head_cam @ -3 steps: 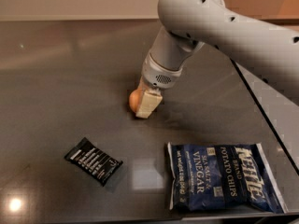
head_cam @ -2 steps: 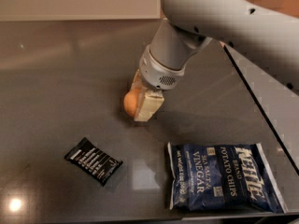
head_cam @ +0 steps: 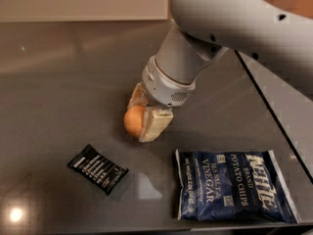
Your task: Move orange near rxbar chocolate
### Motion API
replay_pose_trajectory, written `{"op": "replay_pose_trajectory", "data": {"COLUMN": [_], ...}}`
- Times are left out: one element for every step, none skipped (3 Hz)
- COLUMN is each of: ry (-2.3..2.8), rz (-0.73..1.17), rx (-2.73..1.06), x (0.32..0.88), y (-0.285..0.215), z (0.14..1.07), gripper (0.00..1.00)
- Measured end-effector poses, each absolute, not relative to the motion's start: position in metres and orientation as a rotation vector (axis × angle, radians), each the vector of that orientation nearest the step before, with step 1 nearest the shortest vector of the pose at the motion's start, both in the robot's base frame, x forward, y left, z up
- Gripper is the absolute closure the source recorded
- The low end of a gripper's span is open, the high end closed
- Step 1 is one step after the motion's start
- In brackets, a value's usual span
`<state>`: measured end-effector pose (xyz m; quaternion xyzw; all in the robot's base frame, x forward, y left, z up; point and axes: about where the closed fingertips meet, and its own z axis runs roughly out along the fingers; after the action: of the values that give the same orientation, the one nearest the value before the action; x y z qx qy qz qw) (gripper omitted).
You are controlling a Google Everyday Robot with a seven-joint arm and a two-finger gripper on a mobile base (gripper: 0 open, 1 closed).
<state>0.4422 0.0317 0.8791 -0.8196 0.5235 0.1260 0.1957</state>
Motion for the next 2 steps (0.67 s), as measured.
{"op": "replay_pose_trajectory", "data": {"ry": [1.483, 1.619], "rz": [0.35, 0.326], "rx": [-2.298, -2.315], "x": [0.445, 0.468], "y": [0.033, 0.044], "z": [0.876, 0.849], "gripper": [1.0, 1.0]}}
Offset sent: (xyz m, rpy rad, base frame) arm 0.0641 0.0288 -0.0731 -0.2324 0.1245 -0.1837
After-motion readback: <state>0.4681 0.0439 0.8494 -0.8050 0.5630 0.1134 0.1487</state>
